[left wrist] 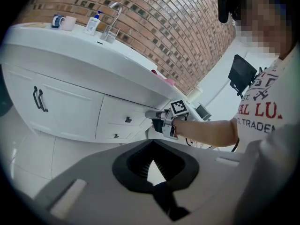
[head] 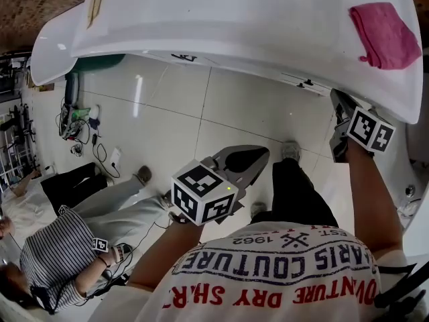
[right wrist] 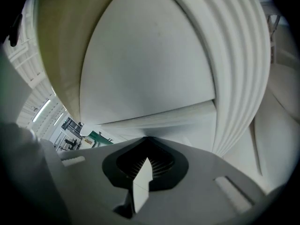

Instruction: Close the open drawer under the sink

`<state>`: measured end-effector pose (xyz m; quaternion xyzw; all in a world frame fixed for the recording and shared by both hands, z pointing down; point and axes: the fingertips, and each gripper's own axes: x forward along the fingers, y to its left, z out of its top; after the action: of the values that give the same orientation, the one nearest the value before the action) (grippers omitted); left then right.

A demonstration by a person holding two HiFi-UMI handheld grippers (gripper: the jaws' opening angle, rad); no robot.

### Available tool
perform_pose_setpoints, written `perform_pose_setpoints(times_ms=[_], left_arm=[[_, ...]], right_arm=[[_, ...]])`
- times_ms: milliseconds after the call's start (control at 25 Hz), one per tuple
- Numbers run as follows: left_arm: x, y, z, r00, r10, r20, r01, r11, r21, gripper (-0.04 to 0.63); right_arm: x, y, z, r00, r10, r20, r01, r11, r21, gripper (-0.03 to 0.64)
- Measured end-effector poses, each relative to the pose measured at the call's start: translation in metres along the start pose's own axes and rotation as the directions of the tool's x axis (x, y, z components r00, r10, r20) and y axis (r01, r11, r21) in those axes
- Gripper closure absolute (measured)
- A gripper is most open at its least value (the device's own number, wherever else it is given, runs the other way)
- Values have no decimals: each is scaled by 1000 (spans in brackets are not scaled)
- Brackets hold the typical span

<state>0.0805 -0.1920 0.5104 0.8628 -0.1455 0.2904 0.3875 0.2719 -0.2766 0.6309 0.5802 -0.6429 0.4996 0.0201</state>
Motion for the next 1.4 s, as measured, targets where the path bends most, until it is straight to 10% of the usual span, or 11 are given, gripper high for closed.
perform_pose_setpoints(times_ms=[840, 1400], left_arm=[[-28, -12, -7, 999, -19, 38, 19, 1000, 9, 598], [-132, -111, -57, 982, -36, 185, 2, 983, 183, 598]], right_arm=[[-54, 38, -49, 988, 62, -142, -79, 989, -123, 611], [-231, 238, -140, 931, 323, -171, -366, 824, -432, 611]])
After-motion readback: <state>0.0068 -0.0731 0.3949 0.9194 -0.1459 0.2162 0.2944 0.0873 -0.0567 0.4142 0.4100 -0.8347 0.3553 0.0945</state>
